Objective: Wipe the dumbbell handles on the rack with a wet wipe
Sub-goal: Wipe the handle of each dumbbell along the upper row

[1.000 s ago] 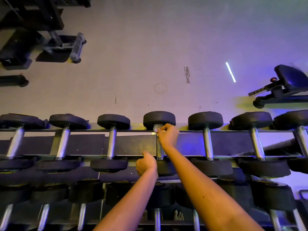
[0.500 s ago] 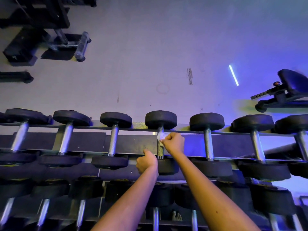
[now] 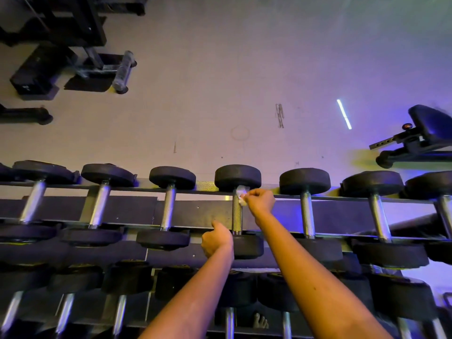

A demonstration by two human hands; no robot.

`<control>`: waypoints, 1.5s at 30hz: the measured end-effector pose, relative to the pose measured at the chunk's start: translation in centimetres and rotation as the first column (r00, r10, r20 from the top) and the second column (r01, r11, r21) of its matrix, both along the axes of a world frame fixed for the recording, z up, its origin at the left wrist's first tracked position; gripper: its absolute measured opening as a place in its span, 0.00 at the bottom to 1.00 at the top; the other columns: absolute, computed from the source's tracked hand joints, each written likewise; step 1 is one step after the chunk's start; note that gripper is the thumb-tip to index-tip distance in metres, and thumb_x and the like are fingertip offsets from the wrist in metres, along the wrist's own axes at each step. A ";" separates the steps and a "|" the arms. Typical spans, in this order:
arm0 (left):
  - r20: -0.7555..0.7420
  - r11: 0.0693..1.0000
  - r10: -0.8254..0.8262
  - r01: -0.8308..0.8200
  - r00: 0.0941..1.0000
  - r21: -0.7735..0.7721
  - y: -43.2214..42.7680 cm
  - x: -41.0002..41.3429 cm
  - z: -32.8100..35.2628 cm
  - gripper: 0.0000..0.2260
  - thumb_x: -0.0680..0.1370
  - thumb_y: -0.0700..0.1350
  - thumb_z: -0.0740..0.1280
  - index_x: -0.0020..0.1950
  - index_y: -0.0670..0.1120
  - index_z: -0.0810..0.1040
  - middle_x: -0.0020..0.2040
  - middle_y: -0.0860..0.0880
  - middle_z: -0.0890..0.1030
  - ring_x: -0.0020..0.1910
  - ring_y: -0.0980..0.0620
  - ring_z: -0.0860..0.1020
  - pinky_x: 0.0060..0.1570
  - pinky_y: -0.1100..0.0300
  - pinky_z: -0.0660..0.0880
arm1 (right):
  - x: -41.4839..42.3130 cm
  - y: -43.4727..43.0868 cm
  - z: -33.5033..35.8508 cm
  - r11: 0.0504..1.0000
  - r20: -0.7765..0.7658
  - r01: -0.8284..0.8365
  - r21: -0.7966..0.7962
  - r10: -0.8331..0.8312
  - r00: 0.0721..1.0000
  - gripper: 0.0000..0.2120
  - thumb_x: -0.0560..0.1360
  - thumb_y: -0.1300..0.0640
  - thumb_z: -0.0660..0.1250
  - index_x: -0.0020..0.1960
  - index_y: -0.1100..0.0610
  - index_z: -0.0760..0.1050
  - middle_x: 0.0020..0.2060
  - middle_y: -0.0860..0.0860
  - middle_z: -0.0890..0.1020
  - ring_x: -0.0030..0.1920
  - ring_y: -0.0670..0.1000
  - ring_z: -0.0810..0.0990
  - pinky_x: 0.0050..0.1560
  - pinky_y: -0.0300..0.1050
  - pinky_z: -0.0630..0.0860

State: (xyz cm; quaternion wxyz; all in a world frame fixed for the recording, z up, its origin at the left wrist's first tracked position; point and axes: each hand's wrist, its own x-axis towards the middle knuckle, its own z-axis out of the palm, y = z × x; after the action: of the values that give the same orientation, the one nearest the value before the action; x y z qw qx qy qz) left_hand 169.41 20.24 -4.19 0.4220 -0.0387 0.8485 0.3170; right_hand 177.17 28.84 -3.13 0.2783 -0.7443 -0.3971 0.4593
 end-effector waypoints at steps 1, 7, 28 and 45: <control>0.005 1.000 0.000 0.000 1.000 0.000 0.0 0.0 -0.1 0.20 0.79 0.57 0.58 0.53 0.41 0.76 0.47 0.42 0.76 0.47 0.41 0.78 0.52 0.45 0.77 | -0.2 0.6 0.0 1.000 -0.004 0.007 0.007 -0.007 1.000 0.02 0.72 0.66 0.71 0.41 0.63 0.82 0.39 0.56 0.81 0.43 0.51 0.79 0.45 0.43 0.77; 0.004 1.000 0.006 -0.006 1.000 -0.015 0.3 -0.1 -1.0 0.20 0.79 0.57 0.58 0.55 0.41 0.76 0.47 0.43 0.75 0.46 0.43 0.76 0.52 0.46 0.76 | 0.9 -1.3 -0.5 0.988 0.023 -0.126 -0.088 0.128 0.992 0.03 0.71 0.63 0.74 0.42 0.63 0.82 0.37 0.51 0.79 0.39 0.45 0.77 0.37 0.35 0.74; -0.004 1.000 -0.001 0.001 1.000 0.001 0.1 -0.1 -0.6 0.17 0.79 0.58 0.58 0.47 0.44 0.72 0.46 0.44 0.76 0.47 0.42 0.78 0.52 0.46 0.77 | 0.2 -1.2 -0.5 0.982 0.160 -0.189 -0.006 0.188 0.969 0.06 0.72 0.62 0.73 0.38 0.64 0.81 0.37 0.59 0.82 0.42 0.54 0.81 0.47 0.47 0.80; -0.001 1.000 -0.023 0.023 1.000 0.006 0.1 -0.3 -0.4 0.22 0.78 0.56 0.57 0.56 0.39 0.76 0.53 0.39 0.79 0.49 0.39 0.78 0.53 0.45 0.76 | -2.6 -0.6 0.9 0.941 0.328 -0.297 0.163 0.232 0.916 0.03 0.75 0.62 0.67 0.44 0.61 0.79 0.41 0.56 0.80 0.47 0.56 0.79 0.48 0.51 0.80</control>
State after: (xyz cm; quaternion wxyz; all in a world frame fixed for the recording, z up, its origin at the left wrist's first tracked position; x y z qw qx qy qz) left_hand 169.16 20.30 -4.58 0.4255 -0.0274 0.8482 0.3144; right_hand 174.57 28.22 -2.27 0.2255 -0.7117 -0.5785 0.3287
